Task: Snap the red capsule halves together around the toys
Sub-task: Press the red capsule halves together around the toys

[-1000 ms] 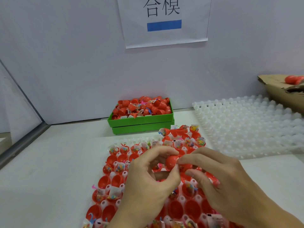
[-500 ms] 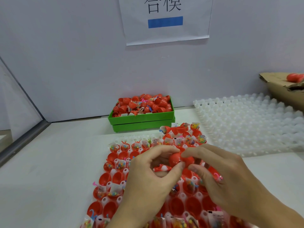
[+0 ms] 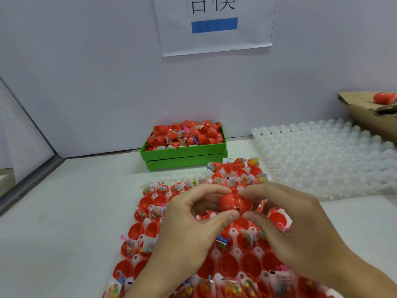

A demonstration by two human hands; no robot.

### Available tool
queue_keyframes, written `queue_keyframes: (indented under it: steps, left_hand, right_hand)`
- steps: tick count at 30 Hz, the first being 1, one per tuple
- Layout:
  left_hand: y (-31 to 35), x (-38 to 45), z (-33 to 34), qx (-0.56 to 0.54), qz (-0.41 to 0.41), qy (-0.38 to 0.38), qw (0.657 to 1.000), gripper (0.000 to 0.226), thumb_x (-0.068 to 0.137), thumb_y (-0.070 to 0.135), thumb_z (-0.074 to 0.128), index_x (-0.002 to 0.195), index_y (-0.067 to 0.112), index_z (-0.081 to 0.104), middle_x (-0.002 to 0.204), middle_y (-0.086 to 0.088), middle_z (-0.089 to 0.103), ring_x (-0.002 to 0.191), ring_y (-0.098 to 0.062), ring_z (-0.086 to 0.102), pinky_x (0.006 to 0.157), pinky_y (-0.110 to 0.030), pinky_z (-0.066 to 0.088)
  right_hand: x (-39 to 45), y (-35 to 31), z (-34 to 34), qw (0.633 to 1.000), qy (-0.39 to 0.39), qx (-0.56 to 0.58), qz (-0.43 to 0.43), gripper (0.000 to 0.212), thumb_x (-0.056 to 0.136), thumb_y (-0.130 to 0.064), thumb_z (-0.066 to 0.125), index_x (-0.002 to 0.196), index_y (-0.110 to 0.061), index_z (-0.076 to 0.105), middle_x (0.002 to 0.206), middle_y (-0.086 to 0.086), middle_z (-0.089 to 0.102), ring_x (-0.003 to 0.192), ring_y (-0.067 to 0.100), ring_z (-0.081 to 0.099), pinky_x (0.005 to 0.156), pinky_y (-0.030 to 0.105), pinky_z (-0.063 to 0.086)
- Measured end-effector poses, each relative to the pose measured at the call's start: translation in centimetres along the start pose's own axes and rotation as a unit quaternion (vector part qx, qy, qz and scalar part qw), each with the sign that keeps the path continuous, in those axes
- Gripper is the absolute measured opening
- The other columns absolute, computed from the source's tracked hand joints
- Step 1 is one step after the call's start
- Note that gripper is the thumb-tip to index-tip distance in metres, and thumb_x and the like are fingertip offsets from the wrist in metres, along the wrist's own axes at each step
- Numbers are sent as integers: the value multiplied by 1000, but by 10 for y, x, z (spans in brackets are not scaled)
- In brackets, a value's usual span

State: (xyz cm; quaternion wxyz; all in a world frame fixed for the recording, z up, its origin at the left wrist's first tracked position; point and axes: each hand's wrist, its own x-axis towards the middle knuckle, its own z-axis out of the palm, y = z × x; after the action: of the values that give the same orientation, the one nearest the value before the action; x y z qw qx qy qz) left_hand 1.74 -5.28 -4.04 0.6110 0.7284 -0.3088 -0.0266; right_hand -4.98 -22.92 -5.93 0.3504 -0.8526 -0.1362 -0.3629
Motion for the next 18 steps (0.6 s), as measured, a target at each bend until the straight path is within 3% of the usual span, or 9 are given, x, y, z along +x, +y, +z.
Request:
queue_keyframes:
  steps: [4, 10, 15, 18]
  left_hand:
    - [1, 0, -1, -16, 5, -6, 1000, 30, 67, 11, 85, 93, 21, 75, 83, 3, 76, 80, -13, 72, 72, -24, 59]
    - [-1, -1, 1, -15, 19, 5, 1000, 31, 66, 6, 86, 90, 22, 76, 80, 3, 75, 78, -11, 72, 67, -19, 57]
    - [0, 0, 2, -44, 28, 4, 999, 30, 62, 19, 83, 91, 16, 74, 80, -1, 76, 76, -14, 73, 66, -19, 57]
    - [-1, 0, 1, -51, 27, -2, 998, 30, 65, 21, 82, 93, 16, 74, 82, -1, 76, 79, -15, 73, 68, -22, 58]
  right_hand:
    - [1, -2, 1, 998, 0, 52, 28, 26, 80, -13, 71, 105, -22, 71, 90, -13, 66, 80, 7, 64, 67, 13, 50]
    - [0, -3, 3, 995, 2, 79, 56, 28, 80, -13, 72, 103, -27, 72, 91, -12, 66, 82, 14, 66, 66, 23, 53]
    - [1, -6, 5, 979, 11, 176, 104, 29, 80, -12, 72, 102, -31, 71, 95, -5, 69, 88, 20, 68, 69, 35, 57]
    - [1, -9, 6, 966, -2, 220, 135, 29, 81, -13, 70, 103, -31, 70, 95, -2, 74, 85, 20, 72, 71, 33, 59]
